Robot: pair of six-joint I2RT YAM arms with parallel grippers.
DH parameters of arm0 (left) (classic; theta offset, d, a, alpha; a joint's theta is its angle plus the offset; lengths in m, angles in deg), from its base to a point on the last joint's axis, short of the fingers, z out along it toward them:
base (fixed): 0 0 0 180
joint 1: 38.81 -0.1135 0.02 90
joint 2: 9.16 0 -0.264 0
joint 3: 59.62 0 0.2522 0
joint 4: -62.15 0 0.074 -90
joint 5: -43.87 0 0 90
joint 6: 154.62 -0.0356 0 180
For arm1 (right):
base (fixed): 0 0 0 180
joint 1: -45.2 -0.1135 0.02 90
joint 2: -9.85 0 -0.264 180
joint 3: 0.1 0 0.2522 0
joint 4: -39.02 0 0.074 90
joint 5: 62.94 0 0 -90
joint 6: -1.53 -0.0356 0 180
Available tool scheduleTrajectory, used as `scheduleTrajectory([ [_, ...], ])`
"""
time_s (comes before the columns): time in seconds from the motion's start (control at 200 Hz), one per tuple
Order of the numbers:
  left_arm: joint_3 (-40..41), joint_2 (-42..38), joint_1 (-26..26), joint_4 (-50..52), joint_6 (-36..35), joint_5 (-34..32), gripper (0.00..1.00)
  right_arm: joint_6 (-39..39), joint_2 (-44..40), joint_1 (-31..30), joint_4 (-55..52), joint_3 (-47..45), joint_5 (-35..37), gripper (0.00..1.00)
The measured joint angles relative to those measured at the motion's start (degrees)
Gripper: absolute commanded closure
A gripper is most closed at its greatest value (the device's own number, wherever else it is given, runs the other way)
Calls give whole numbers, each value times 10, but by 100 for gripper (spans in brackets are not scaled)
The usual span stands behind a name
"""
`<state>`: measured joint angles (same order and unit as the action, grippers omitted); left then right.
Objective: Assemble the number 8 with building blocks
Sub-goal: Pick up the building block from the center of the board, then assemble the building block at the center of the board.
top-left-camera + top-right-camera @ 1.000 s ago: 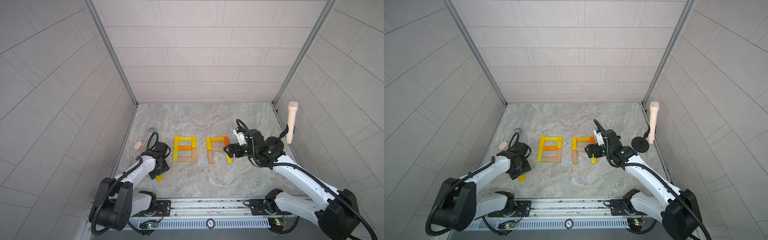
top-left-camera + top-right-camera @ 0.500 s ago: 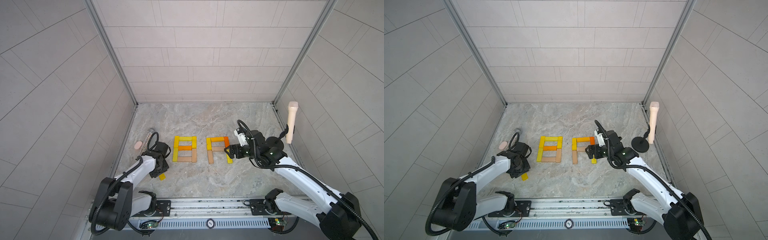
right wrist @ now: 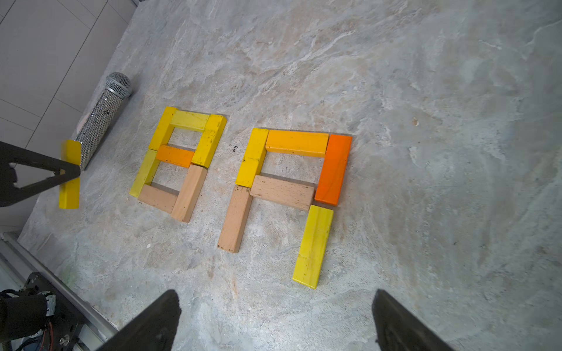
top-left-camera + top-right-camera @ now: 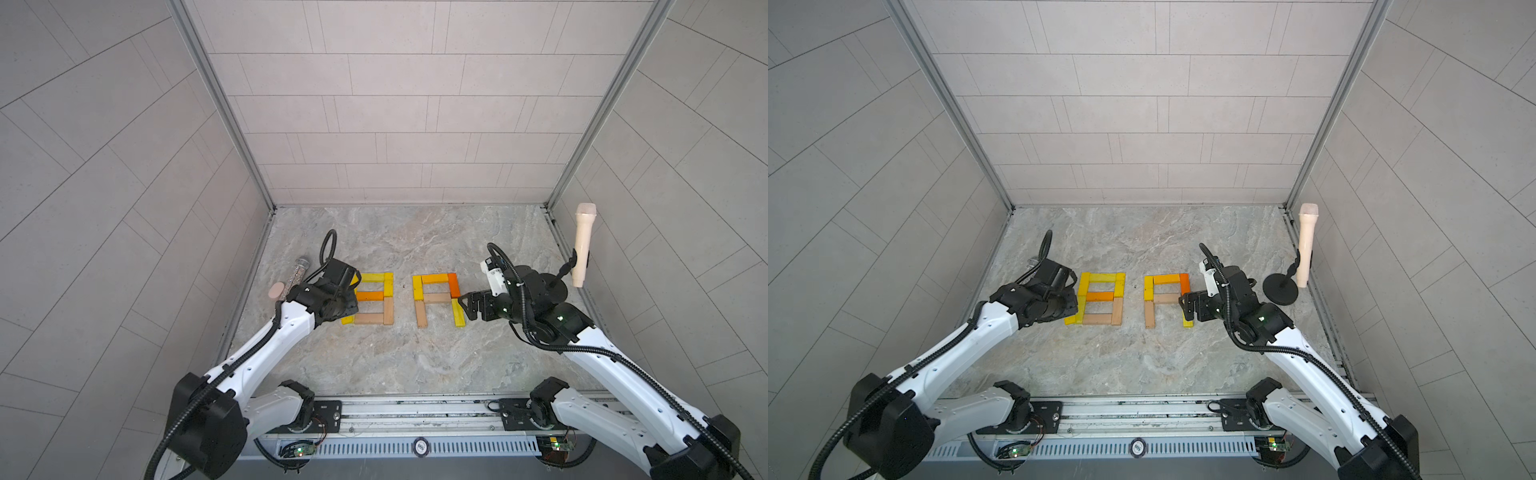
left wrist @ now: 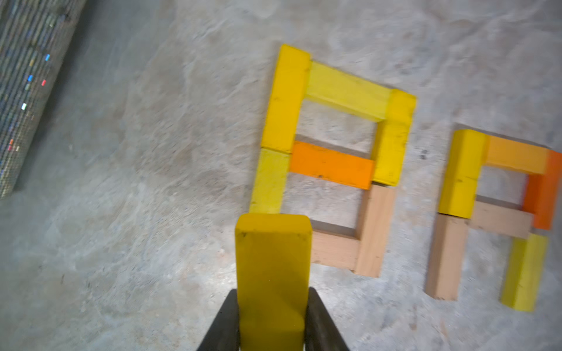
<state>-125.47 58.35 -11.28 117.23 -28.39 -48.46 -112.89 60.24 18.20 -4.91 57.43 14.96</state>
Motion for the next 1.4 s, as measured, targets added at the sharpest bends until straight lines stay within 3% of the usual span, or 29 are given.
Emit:
scheduleTrajectory([
  [0.45, -188, 176, 108, -37, -256, 137, 71, 0, -159, 0, -92, -3, 80, 0],
  [0.791, -285, 276, 187, -37, -421, 165, 70, -6, -224, 0, -150, -3, 104, 0],
  [1.086, -346, 363, 228, -37, -498, 152, 68, -13, -231, 0, -169, -3, 126, 0],
  [1.396, -351, 421, 261, -43, -534, 133, 68, -13, -231, 0, -171, -3, 140, 0],
])
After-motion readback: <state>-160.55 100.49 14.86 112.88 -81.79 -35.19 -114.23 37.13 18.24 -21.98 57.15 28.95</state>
